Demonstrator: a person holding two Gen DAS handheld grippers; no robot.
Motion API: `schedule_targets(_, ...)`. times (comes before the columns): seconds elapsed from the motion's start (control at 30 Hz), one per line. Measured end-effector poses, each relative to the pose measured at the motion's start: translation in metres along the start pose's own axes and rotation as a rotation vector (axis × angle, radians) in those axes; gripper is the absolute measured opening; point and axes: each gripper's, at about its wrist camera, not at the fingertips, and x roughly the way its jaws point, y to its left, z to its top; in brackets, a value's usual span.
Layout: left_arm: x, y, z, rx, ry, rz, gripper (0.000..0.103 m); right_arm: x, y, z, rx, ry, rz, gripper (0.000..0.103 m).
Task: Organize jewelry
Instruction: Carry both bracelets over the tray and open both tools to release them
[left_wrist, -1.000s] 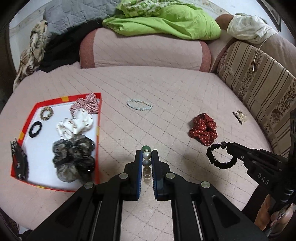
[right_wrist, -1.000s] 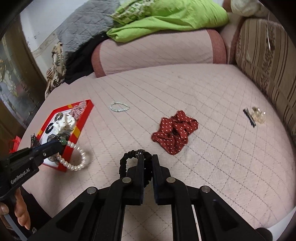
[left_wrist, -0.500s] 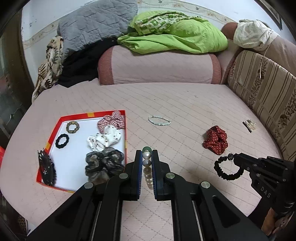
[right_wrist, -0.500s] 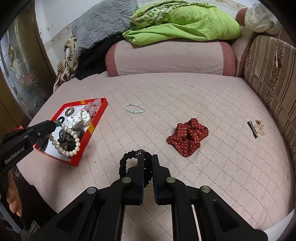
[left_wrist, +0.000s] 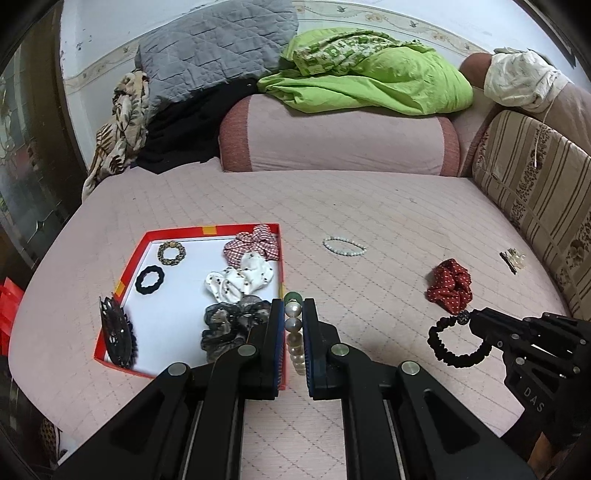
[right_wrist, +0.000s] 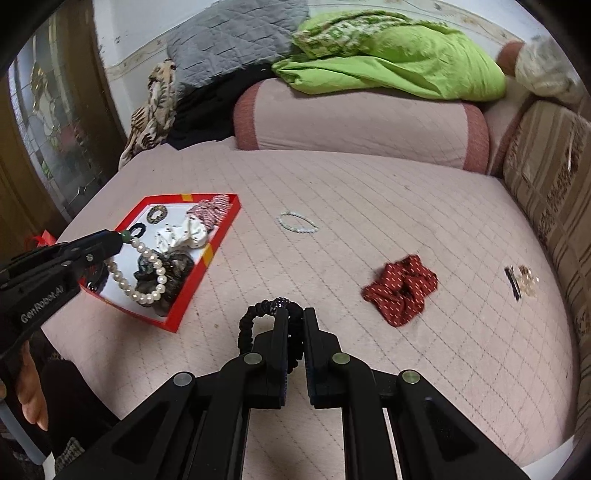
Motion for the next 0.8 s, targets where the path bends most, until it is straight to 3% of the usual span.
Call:
schedule_targets(0.47, 0.004, 0.055, 0.002, -0.077, -0.011, 0.032, 0.009, 0.013, 0.067, 0.032, -0.101, 0.014, 0.039, 0.009)
schedule_targets(0.8, 0.023, 0.127, 0.016, -0.118, 0.023, 0.052, 0.009, 0.037, 0.113, 0.053, -0.137, 0.023, 0.100, 0.009)
